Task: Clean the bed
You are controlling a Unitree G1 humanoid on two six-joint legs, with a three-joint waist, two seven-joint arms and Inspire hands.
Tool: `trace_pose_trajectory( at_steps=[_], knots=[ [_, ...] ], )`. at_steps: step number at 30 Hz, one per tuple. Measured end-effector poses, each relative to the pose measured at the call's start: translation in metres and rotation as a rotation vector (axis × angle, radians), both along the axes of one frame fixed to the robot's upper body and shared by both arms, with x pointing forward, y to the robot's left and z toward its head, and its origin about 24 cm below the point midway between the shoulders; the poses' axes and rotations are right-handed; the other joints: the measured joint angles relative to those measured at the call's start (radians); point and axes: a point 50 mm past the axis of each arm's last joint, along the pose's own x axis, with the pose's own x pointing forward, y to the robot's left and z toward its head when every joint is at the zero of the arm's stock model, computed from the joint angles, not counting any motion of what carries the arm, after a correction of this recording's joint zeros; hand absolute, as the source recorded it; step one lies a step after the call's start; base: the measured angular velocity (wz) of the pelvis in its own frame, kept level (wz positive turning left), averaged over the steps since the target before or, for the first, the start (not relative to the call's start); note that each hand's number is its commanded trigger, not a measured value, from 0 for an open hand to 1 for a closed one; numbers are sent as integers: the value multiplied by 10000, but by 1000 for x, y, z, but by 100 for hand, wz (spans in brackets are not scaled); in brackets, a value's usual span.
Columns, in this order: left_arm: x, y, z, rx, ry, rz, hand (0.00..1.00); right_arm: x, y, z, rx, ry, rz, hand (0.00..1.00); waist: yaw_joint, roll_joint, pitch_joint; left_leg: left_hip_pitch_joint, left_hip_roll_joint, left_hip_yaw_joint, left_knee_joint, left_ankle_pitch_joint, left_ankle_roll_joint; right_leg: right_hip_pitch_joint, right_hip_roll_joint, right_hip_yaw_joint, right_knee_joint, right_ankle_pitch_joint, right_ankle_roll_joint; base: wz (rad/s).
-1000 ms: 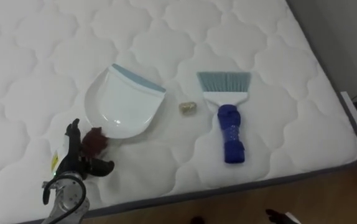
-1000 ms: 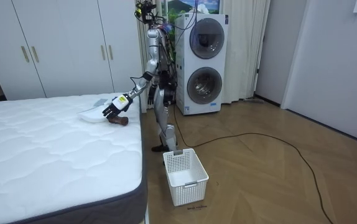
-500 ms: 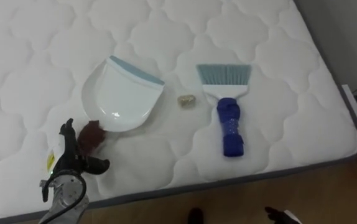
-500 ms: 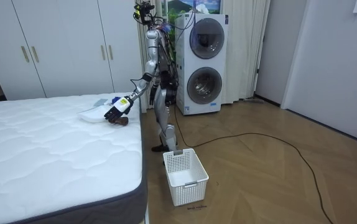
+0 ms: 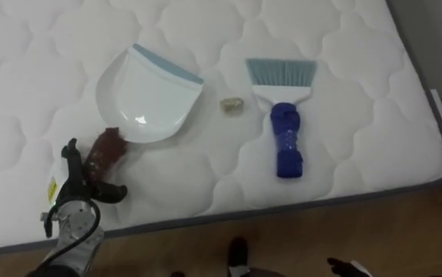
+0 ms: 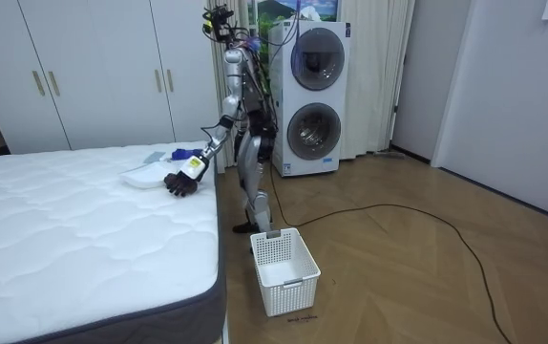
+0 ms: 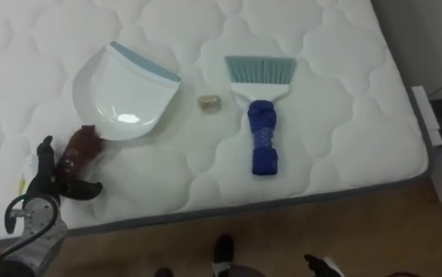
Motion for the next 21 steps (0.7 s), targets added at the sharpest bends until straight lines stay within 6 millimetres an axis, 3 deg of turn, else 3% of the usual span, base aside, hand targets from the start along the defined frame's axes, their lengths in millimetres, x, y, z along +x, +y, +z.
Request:
trace_pose_trajectory(
  at_steps=[7, 12, 21],
  knots=[
    [11, 10, 11, 245, -129, 31, 0, 8, 5, 2, -114, -138, 634, 0, -138, -53, 103, -836, 58, 88, 610, -104, 12, -675, 20, 76, 307, 47, 0, -1],
    [14, 13, 15, 291, -215, 50, 0, 8, 7, 1, -52, -149, 662, 0, -171, 31, 159, -1067, 73, 130, 956, -429, 50, -959, 17, 170, 746, -6, -53, -7],
    [22, 15, 22, 456, -367, -82, 0, 6, 6, 1, -54, -94, 696, 0, -374, 173, 235, -1343, 57, 137, 1240, -495, 98, -1178, -9, 159, 915, 6, -52, 0]
  ],
)
